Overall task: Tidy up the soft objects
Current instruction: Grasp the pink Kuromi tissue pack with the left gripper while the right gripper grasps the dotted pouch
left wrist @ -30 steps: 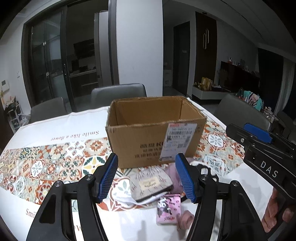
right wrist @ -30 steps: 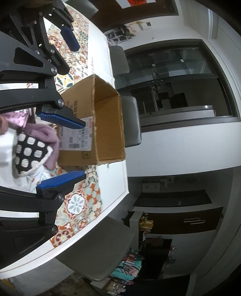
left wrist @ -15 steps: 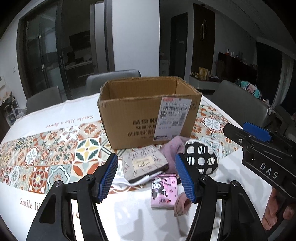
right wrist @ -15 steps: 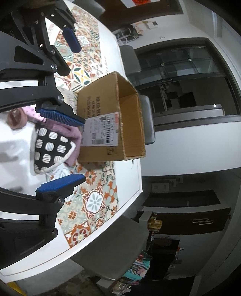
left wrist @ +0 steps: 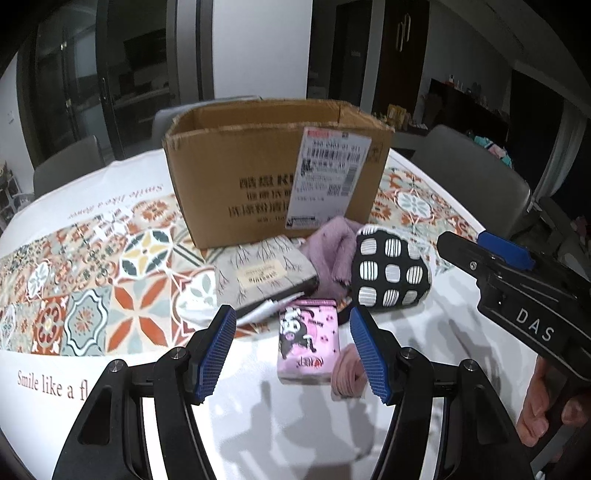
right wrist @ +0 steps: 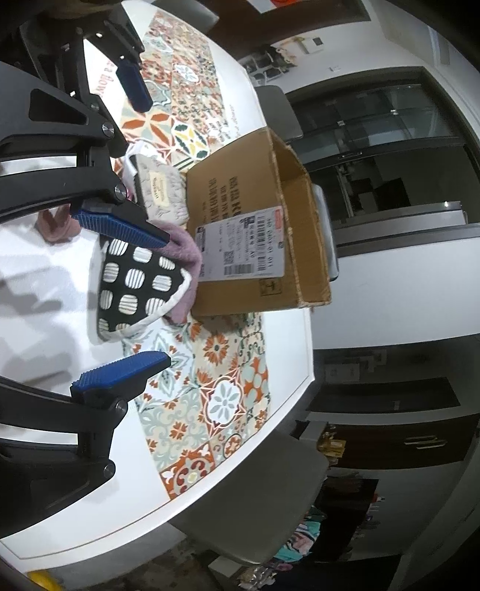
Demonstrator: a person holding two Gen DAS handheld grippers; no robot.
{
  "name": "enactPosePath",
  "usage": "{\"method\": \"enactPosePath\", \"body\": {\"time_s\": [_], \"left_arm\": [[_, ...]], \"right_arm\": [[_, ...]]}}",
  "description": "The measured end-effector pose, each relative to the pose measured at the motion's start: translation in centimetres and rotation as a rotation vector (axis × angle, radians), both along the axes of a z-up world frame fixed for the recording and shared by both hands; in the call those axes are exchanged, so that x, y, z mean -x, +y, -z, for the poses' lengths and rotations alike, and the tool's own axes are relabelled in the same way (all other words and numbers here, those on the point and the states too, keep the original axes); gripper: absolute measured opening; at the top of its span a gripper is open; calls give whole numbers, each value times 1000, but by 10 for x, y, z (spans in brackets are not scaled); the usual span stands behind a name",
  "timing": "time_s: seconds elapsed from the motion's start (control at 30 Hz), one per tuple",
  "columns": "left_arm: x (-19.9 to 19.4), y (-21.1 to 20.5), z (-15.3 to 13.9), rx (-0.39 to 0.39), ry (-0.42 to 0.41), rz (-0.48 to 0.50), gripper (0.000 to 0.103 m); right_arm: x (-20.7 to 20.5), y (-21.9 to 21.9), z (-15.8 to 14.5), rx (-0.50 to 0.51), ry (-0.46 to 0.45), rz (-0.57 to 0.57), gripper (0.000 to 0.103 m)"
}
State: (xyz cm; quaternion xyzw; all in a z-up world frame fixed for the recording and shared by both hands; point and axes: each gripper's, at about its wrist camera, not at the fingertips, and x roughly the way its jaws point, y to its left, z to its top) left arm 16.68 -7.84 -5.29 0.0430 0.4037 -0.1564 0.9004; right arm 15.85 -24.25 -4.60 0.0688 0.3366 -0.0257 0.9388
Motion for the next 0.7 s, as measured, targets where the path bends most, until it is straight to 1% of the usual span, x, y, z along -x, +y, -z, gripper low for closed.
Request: {"method": "enactPosePath", "body": {"time_s": [0.47, 0.6, 0.7], "left_arm": [[-14, -16, 29, -16, 104, 20, 63], [-19, -18, 36, -13, 132, 20, 63], [-21, -19, 40, -18, 137, 20, 63]], "right_arm": [[-14, -14, 27, -33, 63, -23, 60], [-22, -19, 35, -78, 92, -42, 60], [-25, -18, 37, -62, 89, -56, 60]]}}
